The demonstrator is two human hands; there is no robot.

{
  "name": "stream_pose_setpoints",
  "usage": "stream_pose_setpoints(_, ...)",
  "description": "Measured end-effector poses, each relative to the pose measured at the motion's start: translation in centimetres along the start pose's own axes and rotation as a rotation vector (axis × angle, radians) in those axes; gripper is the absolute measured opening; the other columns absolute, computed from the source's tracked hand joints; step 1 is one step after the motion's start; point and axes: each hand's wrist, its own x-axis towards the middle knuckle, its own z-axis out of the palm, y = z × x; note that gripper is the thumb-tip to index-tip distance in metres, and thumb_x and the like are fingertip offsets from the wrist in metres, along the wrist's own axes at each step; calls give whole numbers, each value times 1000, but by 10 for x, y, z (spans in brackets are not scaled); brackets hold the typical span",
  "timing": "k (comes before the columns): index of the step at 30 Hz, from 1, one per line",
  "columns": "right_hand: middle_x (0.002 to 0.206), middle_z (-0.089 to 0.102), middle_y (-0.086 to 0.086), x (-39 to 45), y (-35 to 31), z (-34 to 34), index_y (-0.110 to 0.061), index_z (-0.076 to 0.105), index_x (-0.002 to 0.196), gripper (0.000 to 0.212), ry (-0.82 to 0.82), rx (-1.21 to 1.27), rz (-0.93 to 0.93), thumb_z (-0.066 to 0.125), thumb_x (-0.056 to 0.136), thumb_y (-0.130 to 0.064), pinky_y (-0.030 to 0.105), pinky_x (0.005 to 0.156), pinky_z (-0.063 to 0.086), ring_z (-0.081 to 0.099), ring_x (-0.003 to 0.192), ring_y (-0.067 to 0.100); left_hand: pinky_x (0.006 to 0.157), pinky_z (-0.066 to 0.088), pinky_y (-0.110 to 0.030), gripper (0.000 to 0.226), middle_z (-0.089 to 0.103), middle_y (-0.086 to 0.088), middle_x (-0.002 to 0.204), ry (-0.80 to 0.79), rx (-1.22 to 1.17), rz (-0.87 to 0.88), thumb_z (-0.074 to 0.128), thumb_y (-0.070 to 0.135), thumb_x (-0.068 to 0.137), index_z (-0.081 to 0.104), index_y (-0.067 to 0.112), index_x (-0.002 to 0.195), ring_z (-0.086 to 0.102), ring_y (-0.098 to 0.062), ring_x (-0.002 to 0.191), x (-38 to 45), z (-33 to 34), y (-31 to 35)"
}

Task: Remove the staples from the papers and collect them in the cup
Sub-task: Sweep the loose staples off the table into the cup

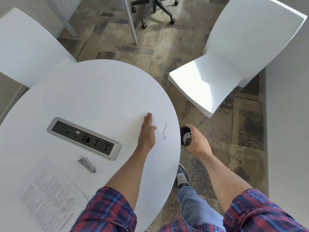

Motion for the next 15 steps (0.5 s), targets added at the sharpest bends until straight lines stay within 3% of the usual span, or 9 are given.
stream_pose_setpoints(3,140,63,0,0,-1,1,-28,43,147,81,4,1,2,84,77,-24,42,97,55,63,122,26,127,-7,-28,75,-9,5,174,-175,389,34,30,7,98,0,17,166,-11,-10,160,14,-5,-6)
stream_pose_setpoints(6,139,63,-2,1,0,2,-29,42,146,81,-1,5,8,84,77,-27,42,98,54,63,123,25,127,-11,-27,76,-15,5,172,-292,523,121,27,3,98,-5,18,165,-15,-9,159,9,11,-4)
stream_pose_setpoints(9,136,64,-3,2,0,3,-29,44,144,79,2,3,-3,85,77,-35,39,94,54,64,120,23,126,-11,-25,77,-13,5,173,-402,497,156,25,10,93,0,18,165,-14,0,154,-8,37,2)
stream_pose_setpoints(12,127,66,-5,3,-1,5,-29,47,138,67,5,-17,-25,79,79,-28,34,80,50,66,112,23,129,-7,-29,80,-4,7,173,-461,308,123,25,13,88,7,18,166,-7,-1,157,-22,56,14)
stream_pose_setpoints(15,127,66,-5,4,1,7,-28,47,138,68,16,-25,-35,77,77,-23,35,78,51,66,111,25,129,-1,-24,80,4,13,172,-361,148,121,29,16,88,14,23,166,3,4,156,-33,57,19)
